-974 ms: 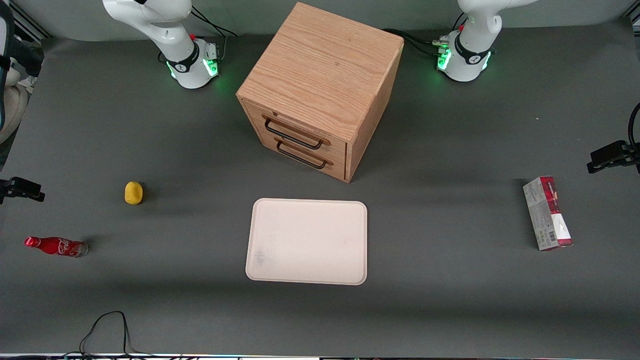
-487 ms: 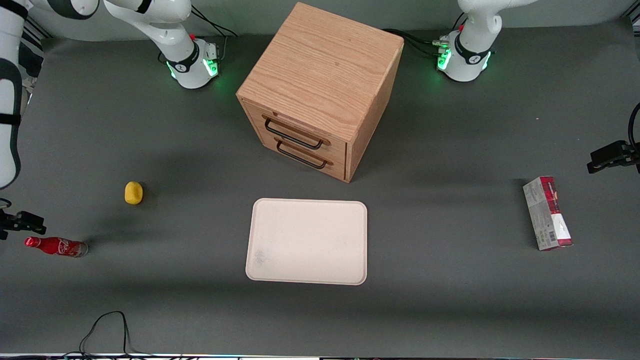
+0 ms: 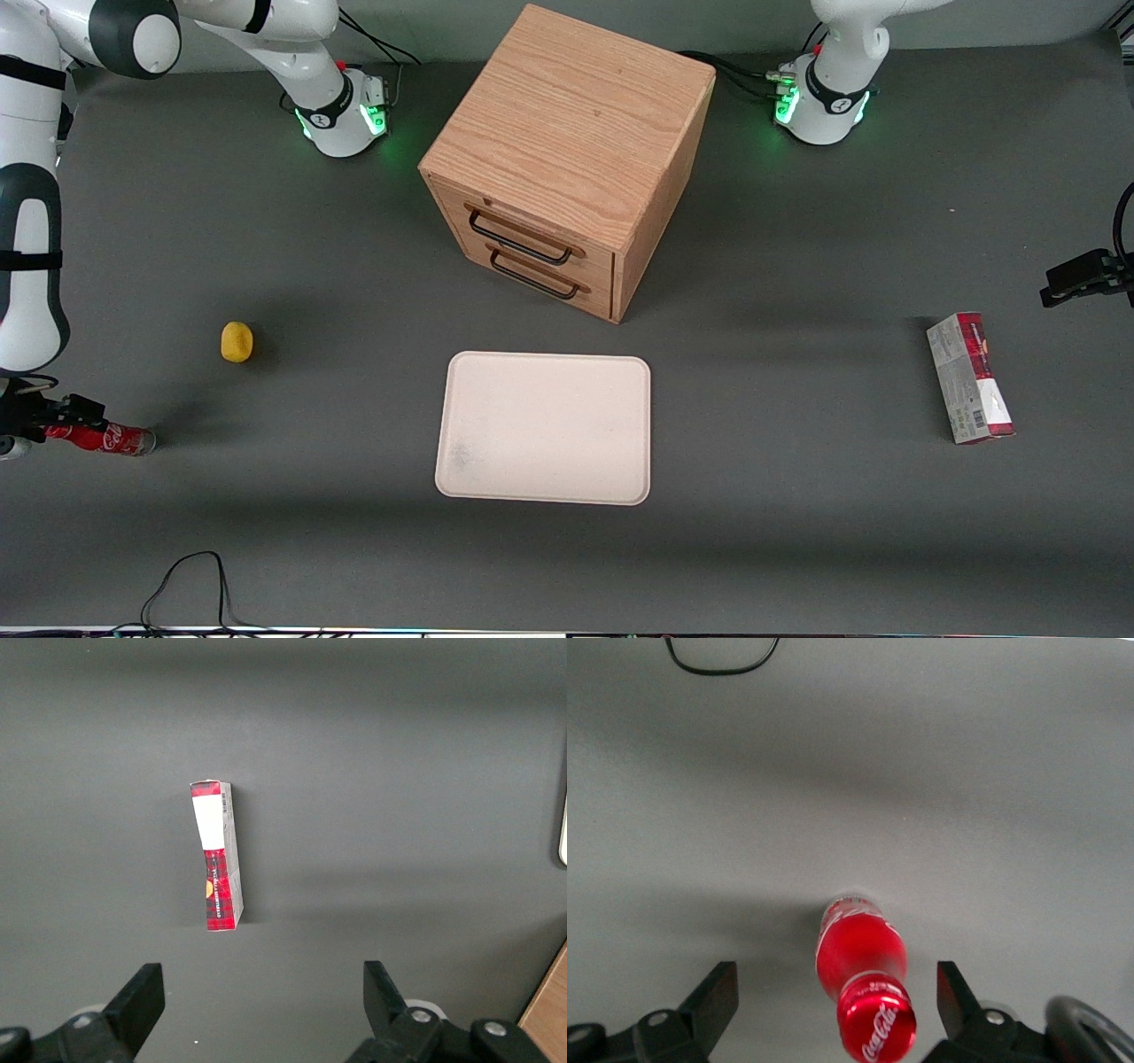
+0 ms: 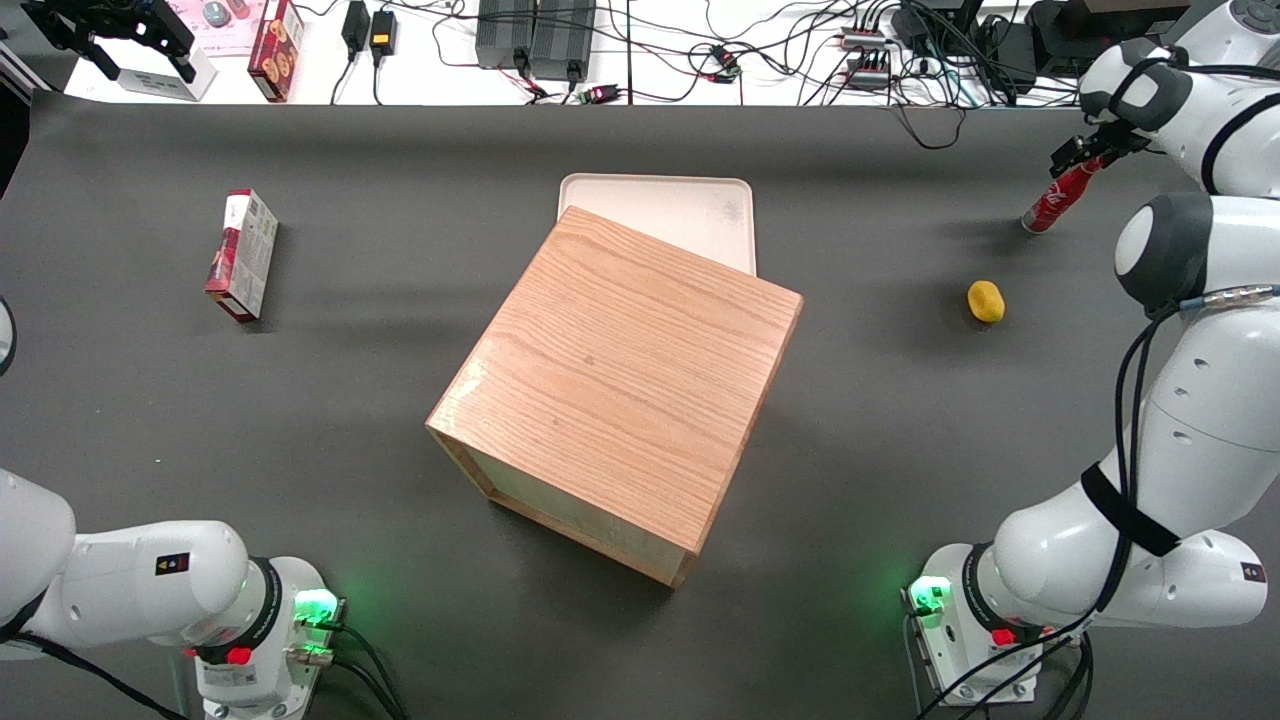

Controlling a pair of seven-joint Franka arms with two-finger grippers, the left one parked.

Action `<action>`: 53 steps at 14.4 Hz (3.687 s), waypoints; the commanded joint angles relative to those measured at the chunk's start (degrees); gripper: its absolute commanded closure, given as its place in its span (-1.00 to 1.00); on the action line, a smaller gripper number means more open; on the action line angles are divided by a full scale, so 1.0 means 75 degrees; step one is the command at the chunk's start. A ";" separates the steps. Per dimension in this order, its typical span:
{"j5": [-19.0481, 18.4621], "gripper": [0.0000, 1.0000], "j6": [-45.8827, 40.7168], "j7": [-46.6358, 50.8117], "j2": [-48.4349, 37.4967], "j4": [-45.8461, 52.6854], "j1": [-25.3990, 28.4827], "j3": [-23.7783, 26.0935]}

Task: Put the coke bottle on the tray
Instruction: 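Close the right gripper around the bottle's body and lift it, then carry the bottle with the right gripper over the cream tray's edge and lower it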

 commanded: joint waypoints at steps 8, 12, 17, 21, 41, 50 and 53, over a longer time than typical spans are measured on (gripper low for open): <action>0.0251 0.89 0.0115 -0.0441 0.0206 0.0250 -0.0058 -0.0129; 0.0240 1.00 0.0022 -0.0324 0.0077 0.0262 0.0000 -0.0129; -0.0696 1.00 -0.1439 0.1840 -0.0660 0.0670 0.0574 -0.0059; -0.0815 1.00 -0.3734 0.3060 -0.1001 0.2284 0.1042 -0.0024; -0.3463 1.00 -0.2572 0.9813 0.0156 0.2945 0.2659 0.4734; -0.4600 1.00 -0.1222 1.0060 0.1307 0.2559 0.2848 0.4734; -0.4706 -0.31 -0.1209 1.0071 0.1307 0.2523 0.2848 0.4734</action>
